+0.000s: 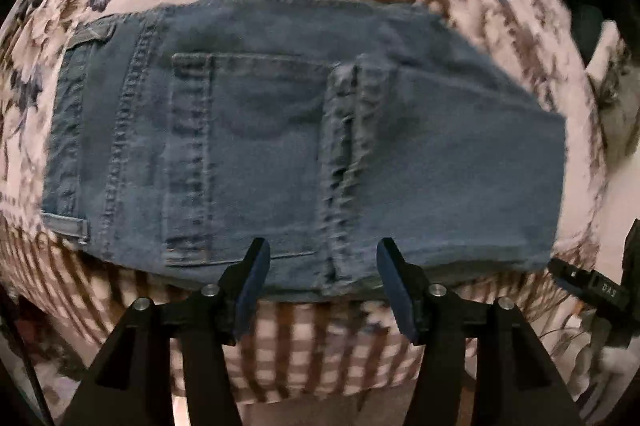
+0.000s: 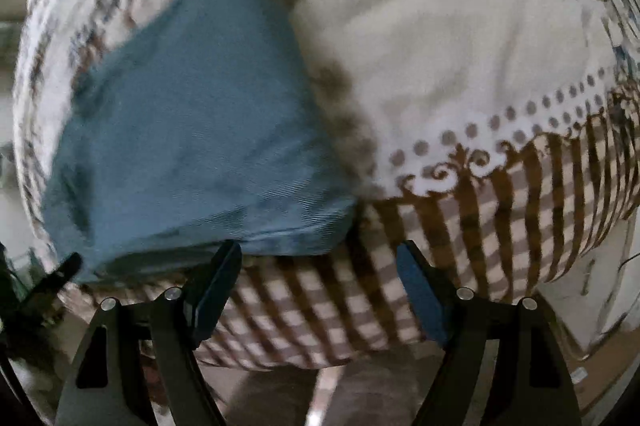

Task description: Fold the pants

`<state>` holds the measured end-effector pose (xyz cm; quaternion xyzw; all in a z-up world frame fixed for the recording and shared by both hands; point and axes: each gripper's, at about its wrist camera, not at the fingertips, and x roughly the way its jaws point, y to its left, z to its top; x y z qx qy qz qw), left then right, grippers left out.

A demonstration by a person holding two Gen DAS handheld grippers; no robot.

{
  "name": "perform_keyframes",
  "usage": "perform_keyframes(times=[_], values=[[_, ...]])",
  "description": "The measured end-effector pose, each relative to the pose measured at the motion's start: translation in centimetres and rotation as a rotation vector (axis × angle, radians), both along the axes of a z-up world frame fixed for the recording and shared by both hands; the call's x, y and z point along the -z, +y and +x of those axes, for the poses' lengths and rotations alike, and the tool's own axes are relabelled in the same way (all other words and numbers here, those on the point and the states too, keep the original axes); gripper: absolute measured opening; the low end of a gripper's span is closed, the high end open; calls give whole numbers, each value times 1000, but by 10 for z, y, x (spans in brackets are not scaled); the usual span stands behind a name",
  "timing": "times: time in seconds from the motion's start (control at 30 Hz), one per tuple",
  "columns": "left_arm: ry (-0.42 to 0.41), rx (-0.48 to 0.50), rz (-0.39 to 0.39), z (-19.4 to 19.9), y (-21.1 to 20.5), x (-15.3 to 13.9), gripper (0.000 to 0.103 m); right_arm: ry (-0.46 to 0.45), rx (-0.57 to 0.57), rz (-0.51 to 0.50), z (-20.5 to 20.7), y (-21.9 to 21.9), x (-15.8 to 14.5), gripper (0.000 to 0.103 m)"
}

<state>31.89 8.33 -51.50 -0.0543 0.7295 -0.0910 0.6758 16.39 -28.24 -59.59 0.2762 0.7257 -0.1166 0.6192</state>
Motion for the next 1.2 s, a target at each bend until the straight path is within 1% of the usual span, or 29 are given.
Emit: perform_keyframes(times=[0.03,0.07,0.1,0.13,0.17,0.2,0.23,0.27,0.33,0.37,0.4,0.43,0.47,0.53,0.6,0.63,0.7,0.77,0.8,0.83,0.9,0.93,0.97,1.0,1.07,1.13,1.17,1.2], values=[[-5,14,15,-1,-5,4,58,-19,20,9,2,0,-4,82],[-9,40,55,-3,-8,12,58,-28,25,15,4,0,-4,82],[-3,59,108,-5,-15,27,58,-23,18,14,7,1,-1,82],[7,61,129,-5,-18,39,58,4,12,-7,9,2,9,82],[14,47,119,-6,-13,47,60,15,11,-17,10,3,16,82],[12,19,93,-6,-7,47,60,30,5,-25,11,4,23,82],[0,-11,64,-5,0,41,59,60,2,-26,11,4,30,82],[-37,-46,22,-7,11,30,58,69,17,-12,10,4,31,82],[-152,-109,-50,-14,33,0,58,33,32,15,11,7,21,82],[-212,-171,-109,-19,52,-16,62,21,21,8,12,11,13,82],[-243,-240,-160,-26,70,-23,72,5,9,1,14,16,5,82],[-257,-319,-205,-32,88,-28,78,-15,-10,-1,16,26,-4,82],[-258,-418,-245,-40,110,-27,86,-28,-28,1,18,33,-11,82],[-238,-640,-264,-61,160,-12,86,-60,-66,8,28,54,-22,82],[-233,-828,-297,-84,196,8,85,-78,-117,16,42,76,-28,82],[-236,-947,-322,-96,217,21,84,-83,-147,18,48,89,-27,82],[-254,-1105,-357,-115,235,42,84,-95,-191,18,61,112,-27,82],[-252,-1197,-388,-120,250,59,80,-98,-233,15,76,133,-22,82],[-257,-1217,-422,-115,250,67,80,-101,-245,14,80,141,-18,82],[-255,-1222,-425,-110,250,71,80,-101,-260,10,86,153,-14,82],[-276,-1210,-427,-104,246,71,79,-90,-282,4,91,164,-3,82],[-284,-1202,-422,-99,244,65,77,-79,-289,1,93,171,3,82],[-318,-1200,-436,-95,240,57,74,-69,-295,-1,94,176,9,82],[-342,-1179,-400,-92,239,48,69,-58,-298,-1,98,180,15,82],[-356,-1138,-342,-85,235,46,66,-37,-300,5,96,186,26,82],[-333,-1152,-337,-80,231,65,66,-16,-307,4,96,193,34,82],[-299,-1160,-337,-78,233,80,68,-12,-313,1,96,195,36,82],[-287,-1179,-361,-80,237,92,71,-11,-321,-1,96,198,37,82]])
